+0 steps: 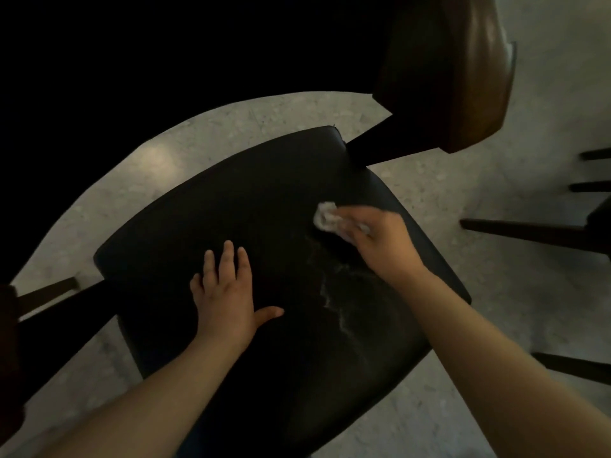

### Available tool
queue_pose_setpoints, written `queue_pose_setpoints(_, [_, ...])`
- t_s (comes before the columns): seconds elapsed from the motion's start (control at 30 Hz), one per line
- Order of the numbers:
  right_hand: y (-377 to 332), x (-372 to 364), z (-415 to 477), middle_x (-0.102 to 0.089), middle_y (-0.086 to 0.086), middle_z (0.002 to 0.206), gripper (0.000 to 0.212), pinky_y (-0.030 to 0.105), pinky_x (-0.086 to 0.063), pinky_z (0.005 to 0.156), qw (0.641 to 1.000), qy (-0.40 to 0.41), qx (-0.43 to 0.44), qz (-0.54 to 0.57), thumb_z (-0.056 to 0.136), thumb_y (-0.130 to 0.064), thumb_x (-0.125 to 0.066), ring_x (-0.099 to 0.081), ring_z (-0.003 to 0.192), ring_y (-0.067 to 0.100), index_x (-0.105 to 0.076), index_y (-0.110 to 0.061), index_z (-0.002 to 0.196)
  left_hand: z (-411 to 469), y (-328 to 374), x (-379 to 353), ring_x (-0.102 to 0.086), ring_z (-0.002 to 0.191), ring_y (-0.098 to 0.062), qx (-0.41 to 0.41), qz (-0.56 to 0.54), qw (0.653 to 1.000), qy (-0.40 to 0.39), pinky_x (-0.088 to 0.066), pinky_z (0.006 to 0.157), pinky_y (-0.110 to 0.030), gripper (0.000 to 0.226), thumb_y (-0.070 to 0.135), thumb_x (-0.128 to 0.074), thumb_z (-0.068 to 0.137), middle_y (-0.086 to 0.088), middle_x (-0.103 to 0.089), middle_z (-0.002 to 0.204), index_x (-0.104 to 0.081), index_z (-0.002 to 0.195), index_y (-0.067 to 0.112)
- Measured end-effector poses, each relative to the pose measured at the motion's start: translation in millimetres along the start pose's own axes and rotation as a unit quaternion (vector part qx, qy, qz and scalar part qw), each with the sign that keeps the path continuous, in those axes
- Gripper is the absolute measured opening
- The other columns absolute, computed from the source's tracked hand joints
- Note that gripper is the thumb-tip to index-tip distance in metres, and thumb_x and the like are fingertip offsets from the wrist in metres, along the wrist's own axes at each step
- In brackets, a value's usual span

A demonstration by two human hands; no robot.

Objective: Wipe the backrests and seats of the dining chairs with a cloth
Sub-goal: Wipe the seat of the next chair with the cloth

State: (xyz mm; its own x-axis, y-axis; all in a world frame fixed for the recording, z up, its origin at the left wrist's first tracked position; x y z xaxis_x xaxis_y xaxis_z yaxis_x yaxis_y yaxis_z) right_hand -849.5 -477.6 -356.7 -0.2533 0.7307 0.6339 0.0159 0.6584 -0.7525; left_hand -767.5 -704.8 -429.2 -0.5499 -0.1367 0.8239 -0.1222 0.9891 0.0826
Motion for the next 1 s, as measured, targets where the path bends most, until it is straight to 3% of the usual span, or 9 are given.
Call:
queue_pose_setpoints(0.1, [-14, -13, 44, -0.058, -0.022, 0.11, 0.028, -0.005, -0.035, 0.081, 0.998, 0.023, 0.006, 0.051, 0.095, -0.014, -0.056, -0.047, 0.094, -0.029, -0.064, -0.019, 0.122, 2, -3, -4, 0.016, 0.146, -0.031, 0.001, 0.002, 1.0, 0.012, -0.006, 0.116, -0.054, 0.124, 0.077, -0.063, 0.066, 0.0, 0.022, 0.158, 0.011, 0.151, 0.023])
queue_pose_setpoints(0.23, [2, -38, 40, -0.061, -0.005, 0.128, 0.029, 0.016, -0.038, 0.099, 1.0, -0.015, -0.019, 0.006, 0.095, -0.017, -0.058, -0.054, 0.118, 0.003, -0.064, -0.024, 0.123, 2, -4, -6, 0.017, 0.146, -0.03, -0.007, -0.003, 1.0, 0.021, -0.006, 0.116, -0.055, 0.123, 0.077, -0.061, 0.067, 0.002, 0.023, 0.157, 0.012, 0.151, 0.024])
queue_pose_setpoints(0.43, [13, -38, -33, -0.061, -0.019, 0.122, 0.03, 0.01, -0.041, 0.098, 0.994, -0.112, 0.003, -0.003, 0.093, -0.016, -0.059, -0.053, 0.114, -0.01, -0.064, -0.033, 0.117, 0, -3, -3, 0.017, 0.146, -0.03, -0.009, -0.005, 1.0, 0.01, -0.007, 0.116, -0.055, 0.123, 0.077, -0.06, 0.068, 0.001, 0.023, 0.157, 0.012, 0.151, 0.024])
queue_pose_setpoints(0.5, [9, -27, -39, -0.057, -0.024, 0.121, 0.034, 0.011, -0.043, 0.098, 0.998, -0.07, -0.001, 0.006, 0.093, -0.014, -0.058, -0.052, 0.114, -0.011, -0.061, -0.037, 0.118, -1, -4, -3, 0.016, 0.146, -0.029, -0.011, -0.006, 1.0, 0.013, -0.008, 0.116, -0.055, 0.123, 0.079, -0.059, 0.067, 0.003, 0.023, 0.157, 0.012, 0.151, 0.025])
queue_pose_setpoints(0.6, [-18, -19, -16, -0.056, -0.02, 0.122, 0.032, 0.008, -0.041, 0.096, 1.0, 0.009, 0.025, 0.01, 0.094, -0.018, -0.055, -0.05, 0.115, -0.013, -0.062, -0.029, 0.123, 0, -7, -1, 0.014, 0.146, -0.027, -0.02, -0.019, 0.999, 0.019, -0.009, 0.116, -0.054, 0.123, 0.082, -0.057, 0.064, 0.006, 0.021, 0.156, 0.01, 0.151, 0.027])
queue_pose_setpoints(0.7, [-48, -40, 36, -0.061, -0.006, 0.128, 0.031, 0.021, -0.043, 0.103, 0.998, -0.011, 0.055, 0.002, 0.094, -0.019, -0.055, -0.051, 0.117, -0.004, -0.062, -0.022, 0.124, -1, -13, 0, 0.013, 0.146, -0.025, -0.027, -0.034, 0.998, 0.035, -0.01, 0.116, -0.052, 0.124, 0.087, -0.054, 0.06, 0.007, 0.019, 0.157, 0.006, 0.152, 0.03])
queue_pose_setpoints(0.8, [-44, -63, 72, -0.056, 0.002, 0.137, 0.032, 0.033, -0.036, 0.112, 0.999, -0.042, 0.006, -0.017, 0.097, -0.016, -0.054, -0.048, 0.13, 0.013, -0.06, -0.021, 0.128, -2, -17, 1, 0.013, 0.146, -0.022, -0.038, -0.043, 0.997, 0.041, -0.011, 0.115, -0.051, 0.121, 0.089, -0.05, 0.059, 0.008, 0.018, 0.158, 0.004, 0.152, 0.033])
queue_pose_setpoints(1.0, [-24, -67, -1, -0.058, -0.012, 0.13, 0.033, 0.016, -0.036, 0.106, 0.989, -0.128, 0.061, -0.046, 0.093, -0.01, -0.057, -0.05, 0.124, -0.001, -0.063, -0.026, 0.12, -1, -18, 5, 0.014, 0.145, -0.021, -0.043, -0.049, 0.997, 0.029, -0.01, 0.116, -0.049, 0.115, 0.083, -0.053, 0.067, 0.012, 0.02, 0.155, 0.007, 0.151, 0.034])
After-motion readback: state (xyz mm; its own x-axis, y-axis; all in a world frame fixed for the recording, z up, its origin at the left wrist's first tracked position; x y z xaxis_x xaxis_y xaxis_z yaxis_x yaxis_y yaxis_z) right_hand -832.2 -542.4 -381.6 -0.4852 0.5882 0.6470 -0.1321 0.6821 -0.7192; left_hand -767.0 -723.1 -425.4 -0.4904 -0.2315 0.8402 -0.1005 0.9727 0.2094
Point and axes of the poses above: each hand's wrist, its own z-axis towards the middle knuckle, its own x-axis out of the back of the hand, y = z × x, the point moved 9 cm from there along z, towards the middle knuckle
